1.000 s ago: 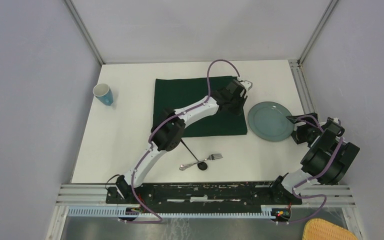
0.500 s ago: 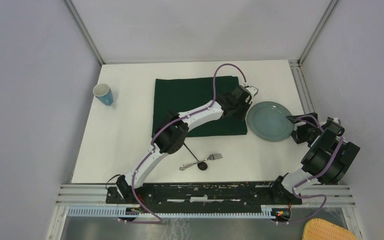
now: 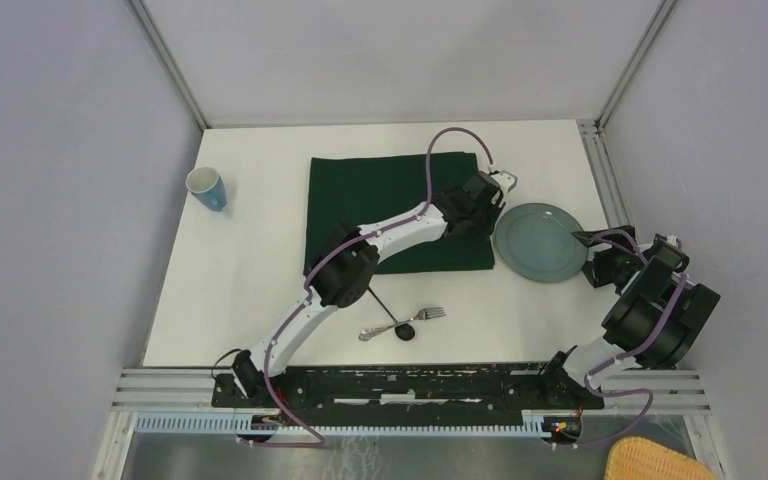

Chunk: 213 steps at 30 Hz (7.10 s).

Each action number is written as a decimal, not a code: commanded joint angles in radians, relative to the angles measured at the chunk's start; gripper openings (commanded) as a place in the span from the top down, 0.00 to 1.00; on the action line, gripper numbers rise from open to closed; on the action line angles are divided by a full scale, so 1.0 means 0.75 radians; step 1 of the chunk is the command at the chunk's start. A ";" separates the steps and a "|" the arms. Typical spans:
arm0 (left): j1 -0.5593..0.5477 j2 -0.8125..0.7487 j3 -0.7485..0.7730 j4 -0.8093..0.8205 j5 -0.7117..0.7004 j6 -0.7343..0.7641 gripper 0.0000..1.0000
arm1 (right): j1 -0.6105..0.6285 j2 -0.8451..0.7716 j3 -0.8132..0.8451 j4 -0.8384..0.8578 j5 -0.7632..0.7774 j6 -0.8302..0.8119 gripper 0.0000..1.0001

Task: Set the dinner table for one person
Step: Pick up the plate at the center of the board, then place the plate on the napkin.

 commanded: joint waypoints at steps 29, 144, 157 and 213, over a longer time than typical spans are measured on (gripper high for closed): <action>-0.009 0.063 -0.014 0.257 -0.037 -0.097 0.75 | 0.031 0.043 -0.018 -0.014 0.039 -0.023 0.14; -0.013 0.094 0.091 0.238 -0.168 0.074 0.73 | 0.237 0.083 -0.114 0.558 -0.269 0.325 1.00; -0.013 0.064 0.093 0.224 -0.203 0.071 0.73 | 0.237 0.008 -0.107 0.493 -0.266 0.295 1.00; 0.219 -0.897 -0.425 0.019 -0.609 0.047 0.52 | 0.916 0.192 0.223 0.798 -0.093 0.511 1.00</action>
